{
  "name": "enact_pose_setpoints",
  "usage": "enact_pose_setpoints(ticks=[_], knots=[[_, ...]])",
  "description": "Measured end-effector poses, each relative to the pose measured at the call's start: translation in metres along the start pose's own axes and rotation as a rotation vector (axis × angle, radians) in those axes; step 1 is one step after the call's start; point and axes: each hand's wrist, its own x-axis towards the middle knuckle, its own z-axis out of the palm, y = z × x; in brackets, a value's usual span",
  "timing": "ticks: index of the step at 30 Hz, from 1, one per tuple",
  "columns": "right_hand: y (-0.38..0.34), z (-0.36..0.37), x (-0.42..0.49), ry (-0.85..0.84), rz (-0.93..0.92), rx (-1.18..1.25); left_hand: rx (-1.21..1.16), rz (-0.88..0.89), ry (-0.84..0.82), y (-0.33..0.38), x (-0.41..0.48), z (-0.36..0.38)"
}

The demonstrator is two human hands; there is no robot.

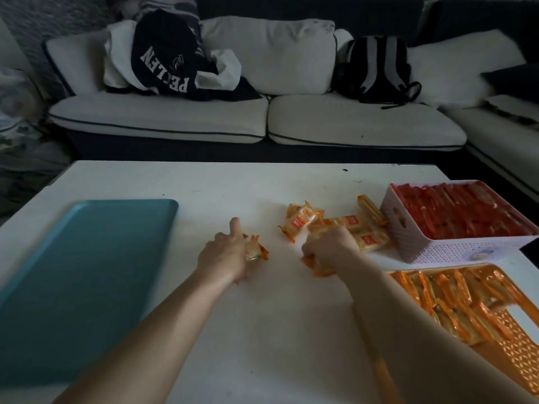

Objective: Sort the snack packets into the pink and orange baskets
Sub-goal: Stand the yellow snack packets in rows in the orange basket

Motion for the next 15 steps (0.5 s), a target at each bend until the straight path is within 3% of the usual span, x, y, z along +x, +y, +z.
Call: enact_pose_setpoints(ticks=[3, 6, 8, 10, 12, 15], knots=[[-0.029, -0.027, 0.011, 0.224, -0.07, 0.221, -0.286, -0.096, -0.034, 0.006, 0.006, -0.006], [-0.063, -0.05, 0.029, 0.285, -0.195, 0.083, -0.954, -0.272, -0.061, 0.027, 0.013, -0.01], [-0.072, -0.048, 0.043, 0.156, -0.219, -0.008, -1.218, -0.296, -0.019, 0.045, 0.023, -0.005], [-0.073, -0.039, 0.05, -0.038, -0.233, -0.014, -1.333, -0.294, -0.017, 0.062, 0.034, -0.002], [-0.071, -0.031, 0.051, -0.188, -0.244, -0.078, -1.48, -0.311, -0.076, 0.073, 0.04, -0.004], [-0.071, -0.033, 0.046, -0.279, -0.198, -0.102, -1.657, -0.381, -0.259, 0.076, 0.037, -0.008]])
